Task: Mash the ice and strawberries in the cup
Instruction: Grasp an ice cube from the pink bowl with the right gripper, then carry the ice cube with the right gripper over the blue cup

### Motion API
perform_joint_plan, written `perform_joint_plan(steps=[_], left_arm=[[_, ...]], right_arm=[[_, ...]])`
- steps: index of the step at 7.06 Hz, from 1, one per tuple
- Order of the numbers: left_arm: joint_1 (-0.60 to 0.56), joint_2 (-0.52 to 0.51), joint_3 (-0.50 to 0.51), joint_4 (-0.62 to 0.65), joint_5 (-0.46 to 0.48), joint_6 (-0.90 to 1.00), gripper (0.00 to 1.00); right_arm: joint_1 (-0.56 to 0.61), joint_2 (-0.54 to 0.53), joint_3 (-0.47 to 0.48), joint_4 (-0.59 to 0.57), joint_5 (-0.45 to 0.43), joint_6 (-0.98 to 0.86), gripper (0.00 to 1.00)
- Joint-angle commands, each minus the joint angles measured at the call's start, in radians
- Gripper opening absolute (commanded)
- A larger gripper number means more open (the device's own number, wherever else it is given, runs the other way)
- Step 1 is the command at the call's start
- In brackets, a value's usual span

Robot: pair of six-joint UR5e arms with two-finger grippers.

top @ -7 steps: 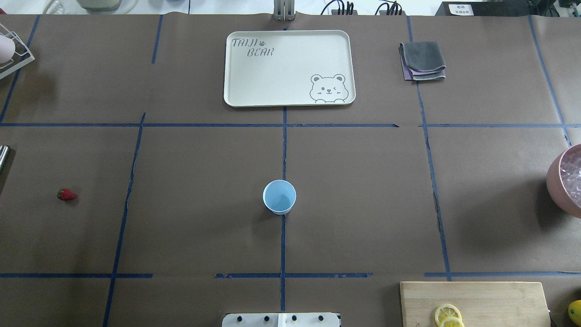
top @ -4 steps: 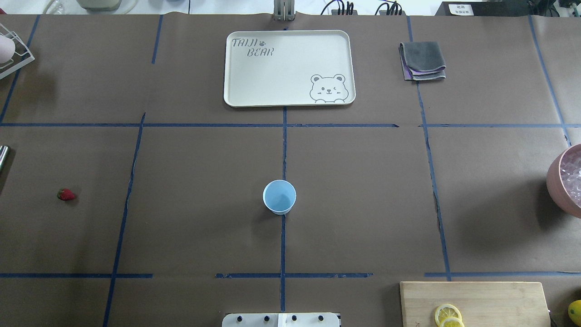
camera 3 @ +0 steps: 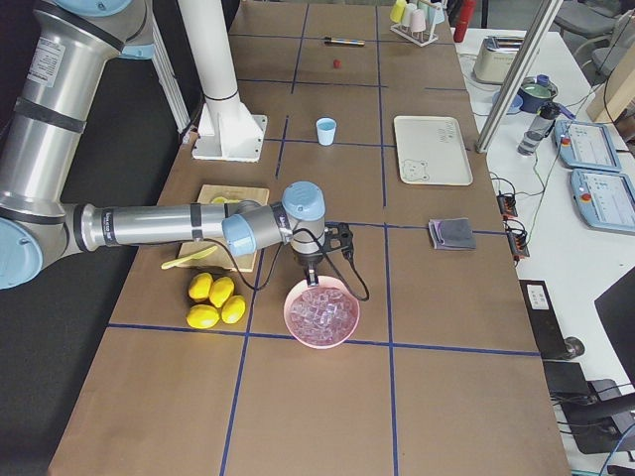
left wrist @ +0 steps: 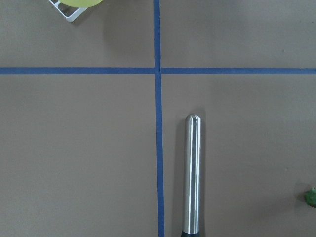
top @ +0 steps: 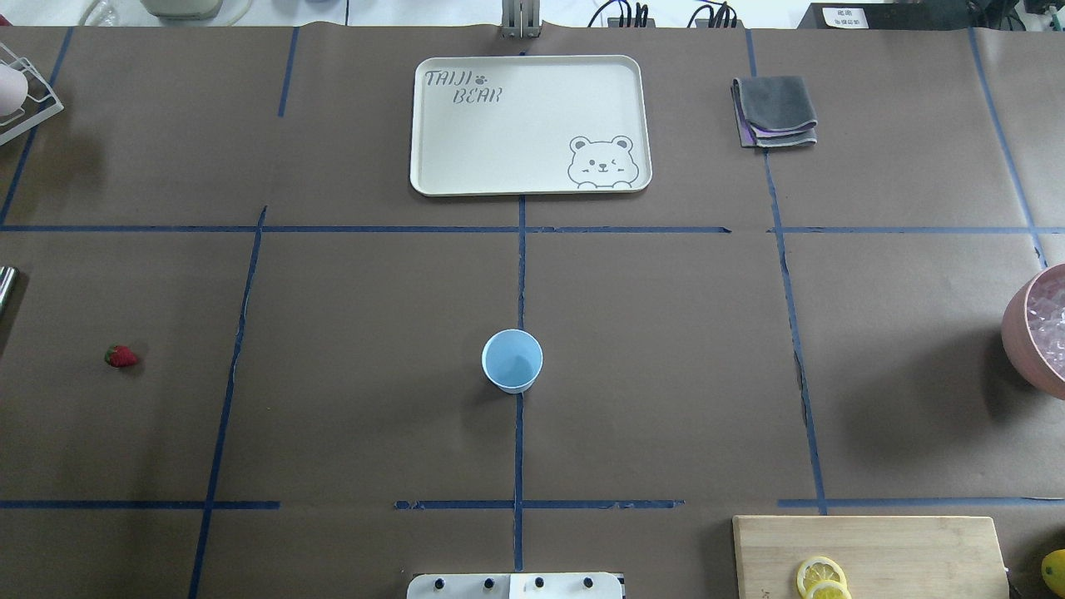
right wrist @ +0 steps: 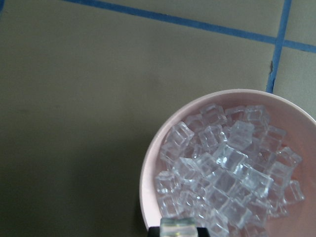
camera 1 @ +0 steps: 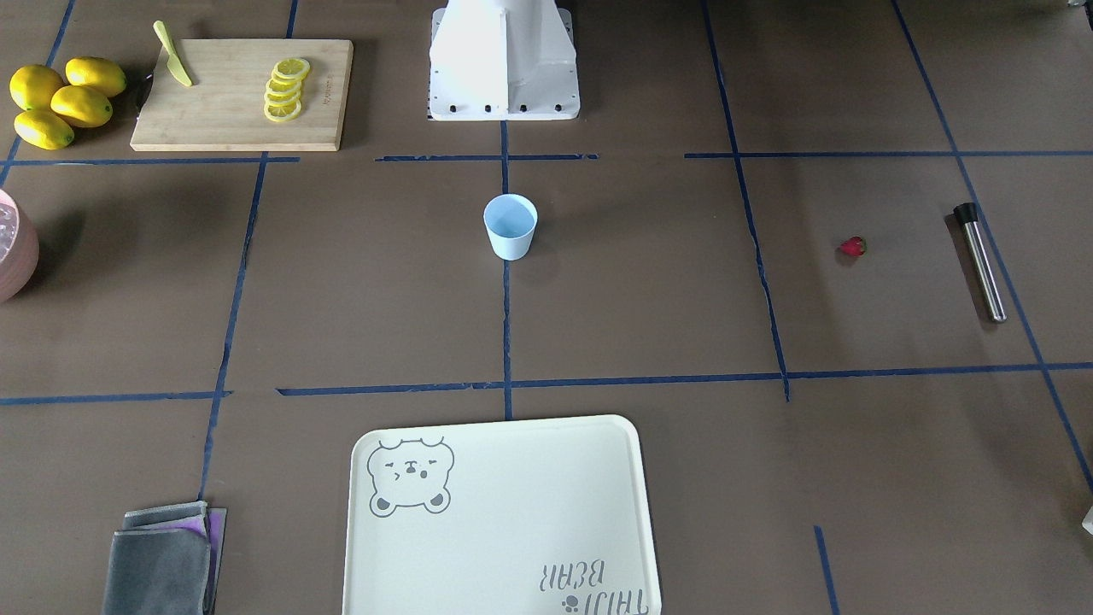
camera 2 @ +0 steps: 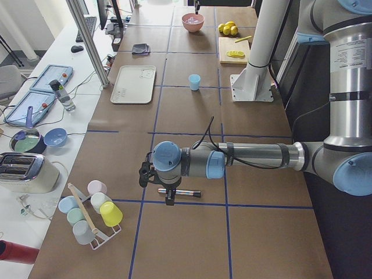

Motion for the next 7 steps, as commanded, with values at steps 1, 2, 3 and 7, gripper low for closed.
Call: perform_joint_plan(steps=[1, 2, 3, 7], left_arm=[[0.001, 0.004, 0.000, 0.000, 0.000, 0.000, 1.00], [0.001, 0.004, 0.000, 0.000, 0.000, 0.000, 1.00], [0.001, 0.004, 0.002, 0.000, 0.000, -0.001, 1.00], [0.002, 0.002, 0.006, 0.000, 0.001, -0.001, 1.00]], right_arm=[[-0.038, 0.251, 0.031, -0.230, 0.046, 0.045, 0.00], [-0.113, 0.391, 0.026, -0.308, 0.046, 0.140, 0.00], [-0.231, 0.527, 0.014, -0.323, 0.036, 0.332, 0.00], [-0.674, 0.861, -0.068, -0.323, -0.319, 0.835, 0.01]])
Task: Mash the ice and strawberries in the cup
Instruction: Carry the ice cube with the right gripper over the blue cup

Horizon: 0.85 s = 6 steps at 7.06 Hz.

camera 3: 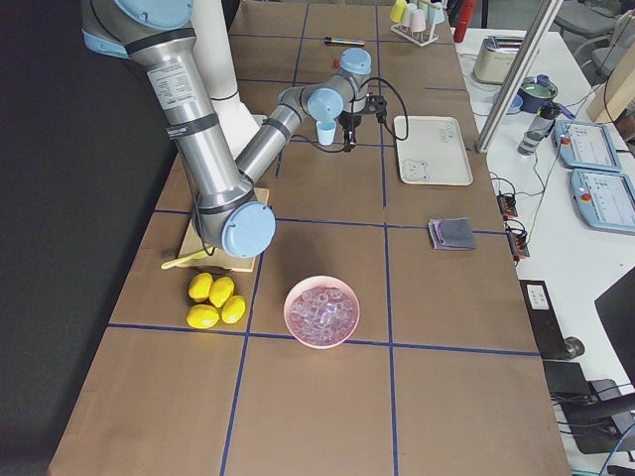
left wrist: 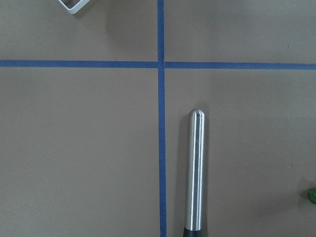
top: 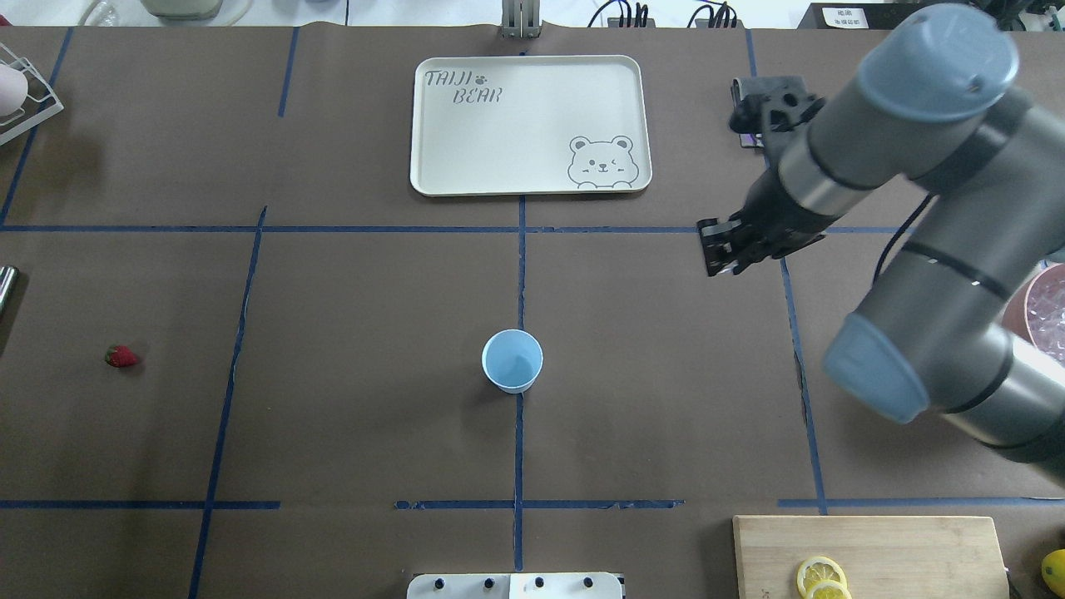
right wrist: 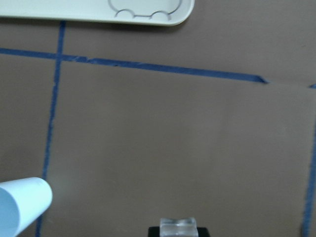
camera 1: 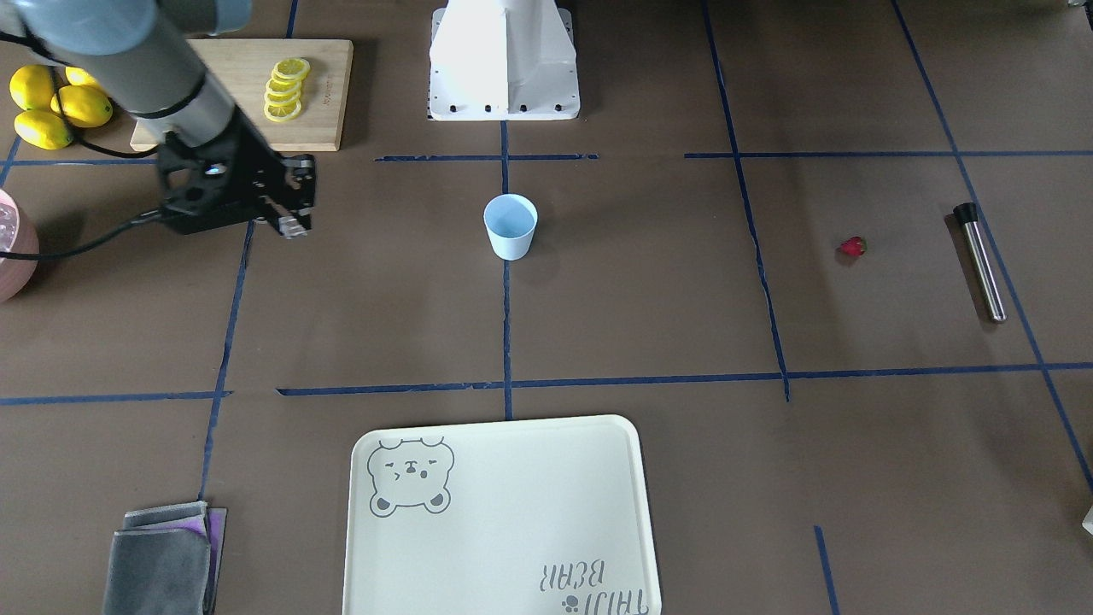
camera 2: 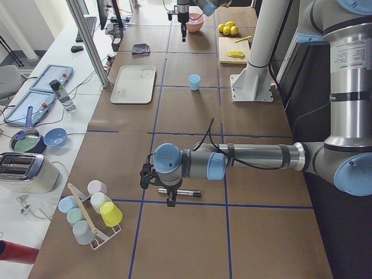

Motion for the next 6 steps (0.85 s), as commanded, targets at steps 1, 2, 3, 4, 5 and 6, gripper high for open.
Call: perform_joint_plan(steps=[1, 2, 3, 4, 5, 6], left_arm=[[0.000, 0.000, 0.001, 0.000, 0.001, -0.001, 1.00], [0.000, 0.000, -0.001, 0.000, 0.001, -0.003, 1.00], [0.000, 0.000, -0.001, 0.000, 0.001, -0.003, 1.00], [0.000, -0.002, -0.002, 0.000, 0.001, -0.003, 1.00], [0.000, -0.002, -0.002, 0.000, 0.001, -0.004, 1.00], [0.000, -0.002, -0.002, 0.000, -0.001, -0.004, 1.00]], right_arm=[[-0.194, 0.146, -0.067, -0.001, -0.184, 0.169, 0.01], [-0.247, 0.189, -0.104, -0.001, -0.213, 0.171, 0.02], [-0.282, 0.214, -0.130, 0.000, -0.247, 0.197, 0.02], [-0.307, 0.232, -0.158, 0.003, -0.273, 0.211, 0.02], [-0.307, 0.274, -0.202, 0.005, -0.275, 0.213, 0.02], [-0.307, 0.283, -0.216, 0.009, -0.275, 0.214, 0.02]])
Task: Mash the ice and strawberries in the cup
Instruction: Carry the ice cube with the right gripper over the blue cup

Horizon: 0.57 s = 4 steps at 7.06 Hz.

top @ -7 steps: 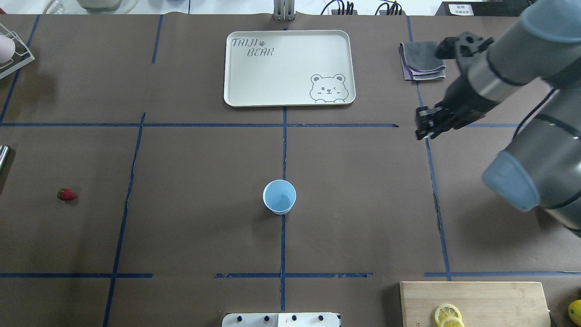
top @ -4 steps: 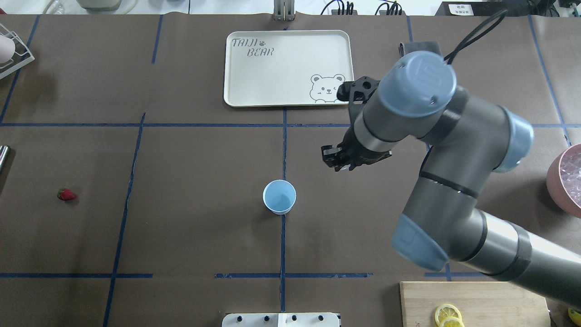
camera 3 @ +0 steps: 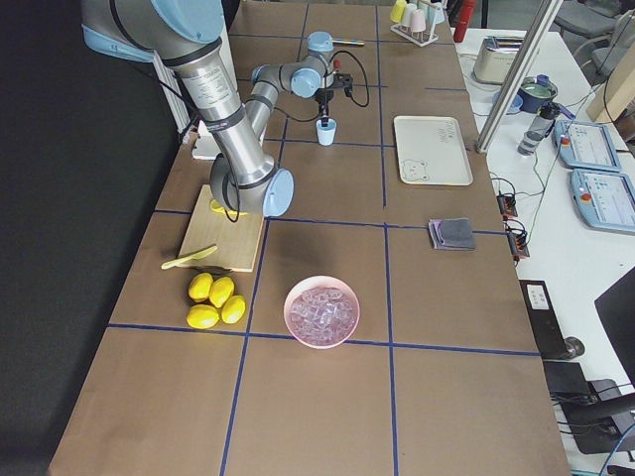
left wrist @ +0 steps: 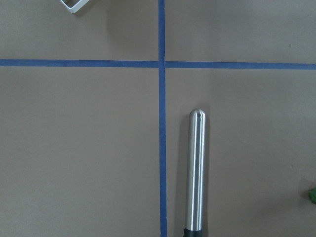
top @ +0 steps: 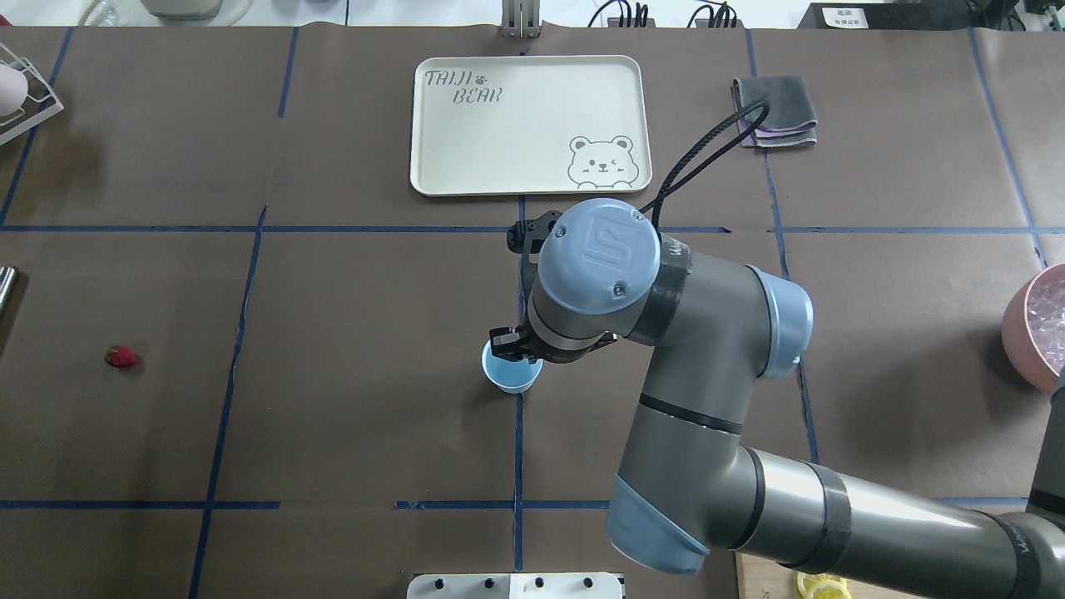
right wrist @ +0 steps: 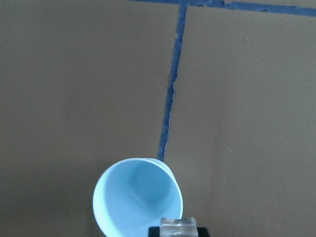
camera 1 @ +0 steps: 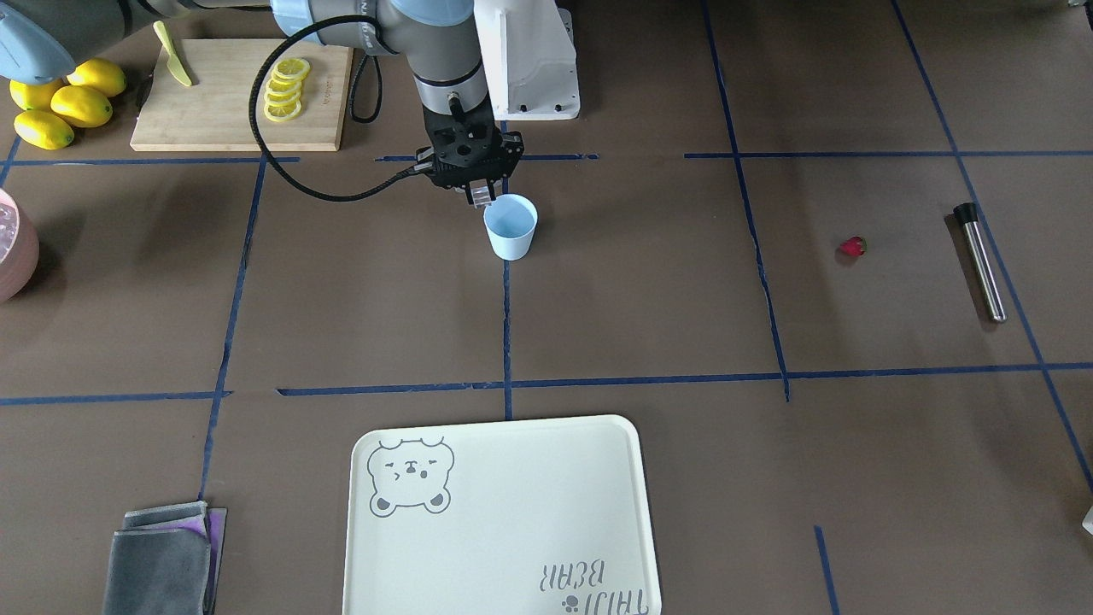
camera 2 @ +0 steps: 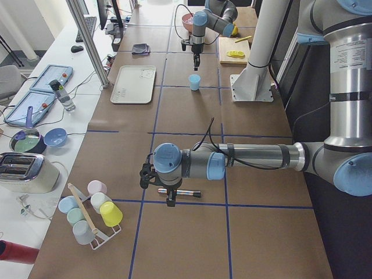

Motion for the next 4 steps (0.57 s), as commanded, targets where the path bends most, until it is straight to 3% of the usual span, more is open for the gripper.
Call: perform_joint_plan(steps=[1, 4], left_arm=[[0.000, 0.000, 0.000, 0.000, 0.000, 0.001, 1.00], [0.000, 0.001, 0.001, 0.000, -0.003, 0.001, 1.00]], right_arm=[[-0.005, 0.027, -0.030, 0.006, -0.005, 0.003, 0.02], [-0.005, 0.064, -0.060, 0.006, -0.005, 0.003, 0.04]])
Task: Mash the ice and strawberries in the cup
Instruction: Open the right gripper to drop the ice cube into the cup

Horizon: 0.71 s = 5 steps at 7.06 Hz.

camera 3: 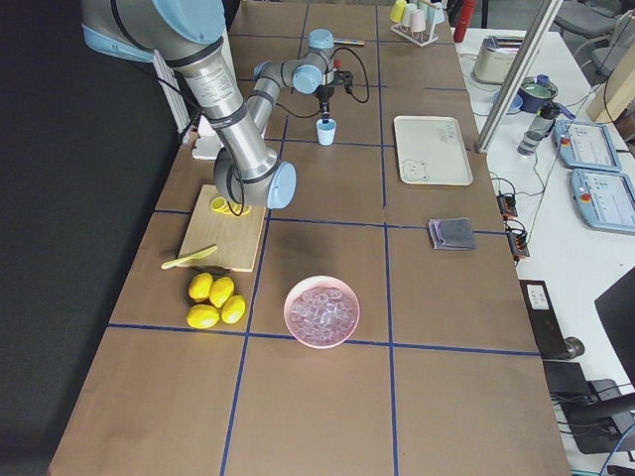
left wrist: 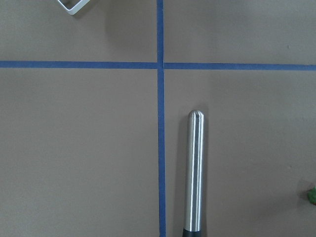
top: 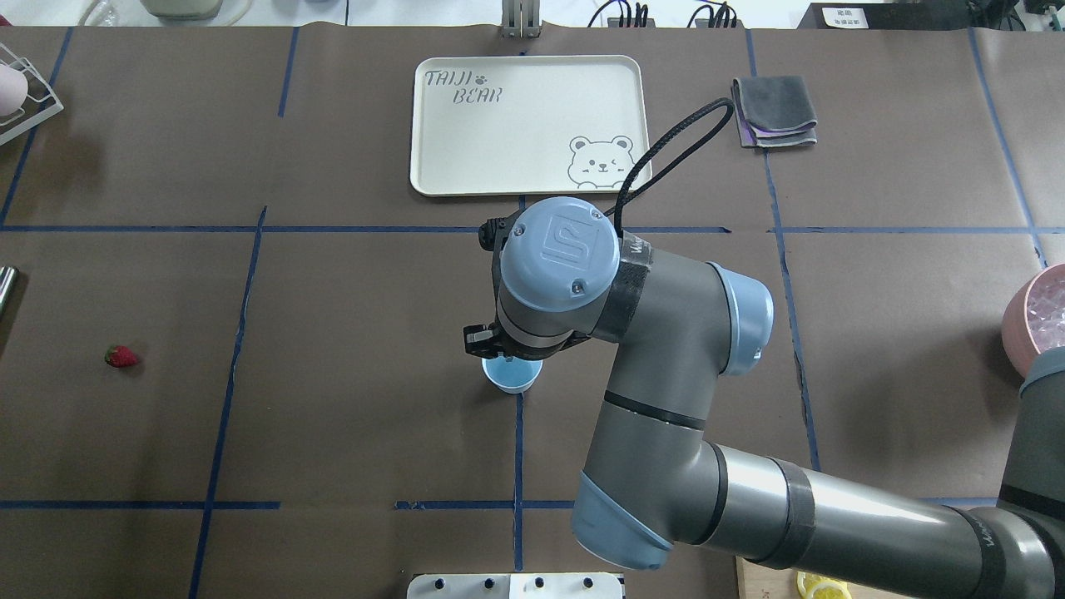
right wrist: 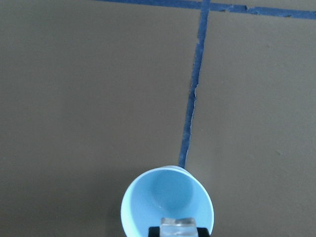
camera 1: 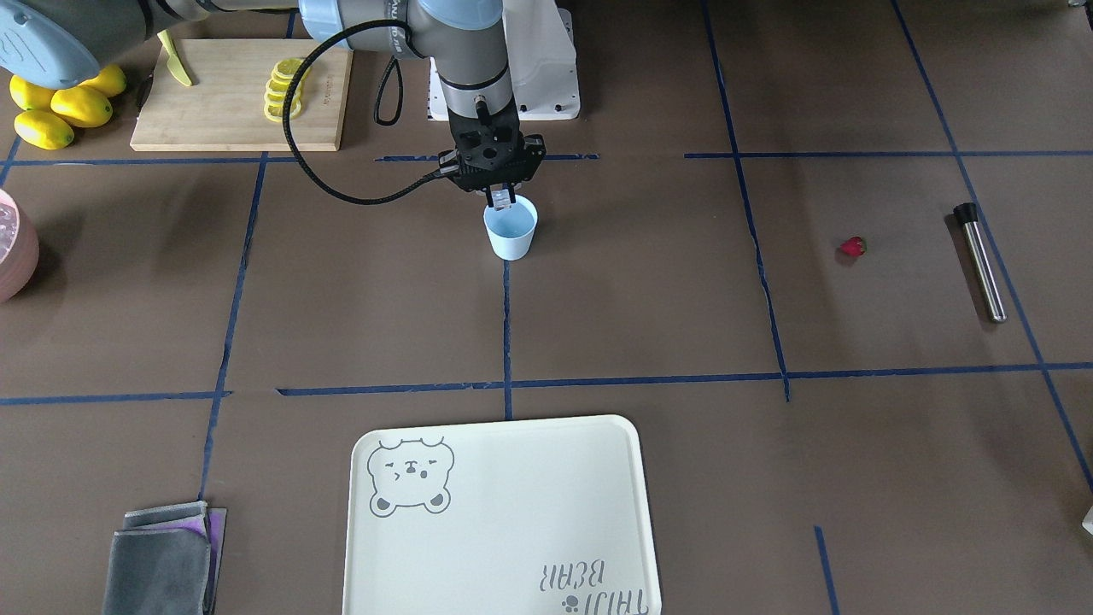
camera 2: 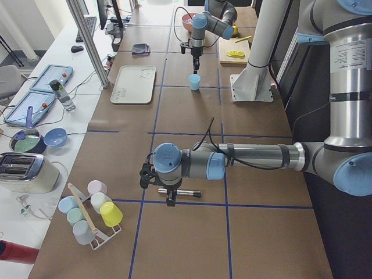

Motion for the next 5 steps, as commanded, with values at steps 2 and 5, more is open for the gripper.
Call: perform_joint_plan(steps=[2, 5], left_arm=[[0.000, 0.001, 0.001, 0.000, -0.001, 0.000, 1.00], [0.000, 0.001, -0.001, 0.000, -0.001, -0.003, 1.00]], right_arm=[[0.000, 0.036, -0.039, 0.000, 0.000, 0.000, 0.21], [0.000, 0.031, -0.038, 0.000, 0.000, 0.000, 0.88]])
